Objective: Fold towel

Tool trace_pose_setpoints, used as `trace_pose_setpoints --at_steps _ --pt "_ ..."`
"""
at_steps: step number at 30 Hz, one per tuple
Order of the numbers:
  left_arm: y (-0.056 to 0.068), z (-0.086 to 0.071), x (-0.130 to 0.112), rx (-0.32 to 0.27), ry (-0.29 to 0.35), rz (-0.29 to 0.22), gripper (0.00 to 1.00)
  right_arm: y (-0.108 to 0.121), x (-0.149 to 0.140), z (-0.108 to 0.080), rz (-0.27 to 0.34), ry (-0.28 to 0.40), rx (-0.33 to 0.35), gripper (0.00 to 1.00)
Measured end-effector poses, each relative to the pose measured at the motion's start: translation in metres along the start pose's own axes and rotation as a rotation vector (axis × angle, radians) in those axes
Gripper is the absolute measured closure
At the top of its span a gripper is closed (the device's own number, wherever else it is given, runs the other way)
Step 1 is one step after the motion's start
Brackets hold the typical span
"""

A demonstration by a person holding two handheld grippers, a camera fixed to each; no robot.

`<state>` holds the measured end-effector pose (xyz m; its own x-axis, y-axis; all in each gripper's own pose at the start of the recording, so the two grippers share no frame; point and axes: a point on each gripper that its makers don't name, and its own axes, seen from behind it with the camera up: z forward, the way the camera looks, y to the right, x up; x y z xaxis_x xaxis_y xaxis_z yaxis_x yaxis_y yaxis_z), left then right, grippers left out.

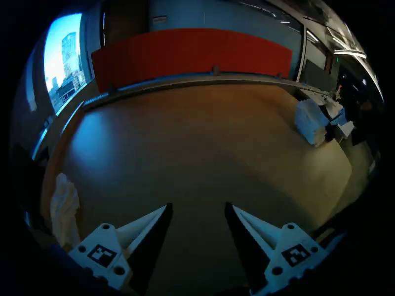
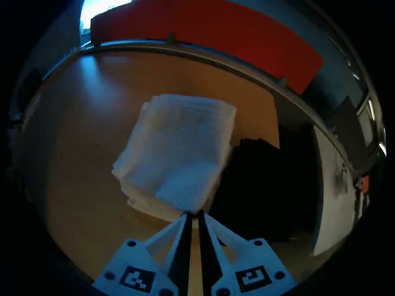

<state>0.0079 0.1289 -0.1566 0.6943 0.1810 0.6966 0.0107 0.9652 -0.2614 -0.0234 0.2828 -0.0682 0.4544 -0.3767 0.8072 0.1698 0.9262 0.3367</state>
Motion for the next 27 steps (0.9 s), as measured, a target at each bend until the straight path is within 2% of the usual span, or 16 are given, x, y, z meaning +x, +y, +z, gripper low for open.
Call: trace_pose_setpoints --at_steps 3,6,7,11,16,18,21,27 --pt "0.0 0.0 0.0 0.0 0.0 -0.001 0.22 -0.001 0.001 -0.001 0.004 0.003 0.004 0.66" --pt "0.0 0.001 0.0 -0.001 0.001 -0.004 0.22 -0.002 0.003 -0.002 0.006 0.01 0.008 0.43" --pt "0.0 0.001 0.0 -0.002 0.002 -0.005 0.22 -0.002 0.004 -0.002 0.006 0.013 0.01 0.38" --pt "0.001 0.002 0.001 -0.003 0.002 -0.004 0.22 -0.005 0.011 -0.003 0.013 0.031 0.018 0.32" --pt "0.003 0.003 0.001 -0.005 0.001 -0.002 0.22 -0.007 0.019 -0.004 0.018 0.049 0.019 0.3" --pt "0.003 0.003 0.001 -0.005 0.002 -0.003 0.22 -0.007 0.023 -0.004 0.021 0.055 0.019 0.26" --pt "0.002 0.002 0.001 -0.004 0.002 -0.006 0.22 -0.008 0.03 -0.004 0.031 0.067 0.02 0.12" --pt "-0.001 0.0 0.0 0.002 0.003 -0.015 0.23 -0.009 0.053 -0.001 0.067 0.107 0.025 0.0"
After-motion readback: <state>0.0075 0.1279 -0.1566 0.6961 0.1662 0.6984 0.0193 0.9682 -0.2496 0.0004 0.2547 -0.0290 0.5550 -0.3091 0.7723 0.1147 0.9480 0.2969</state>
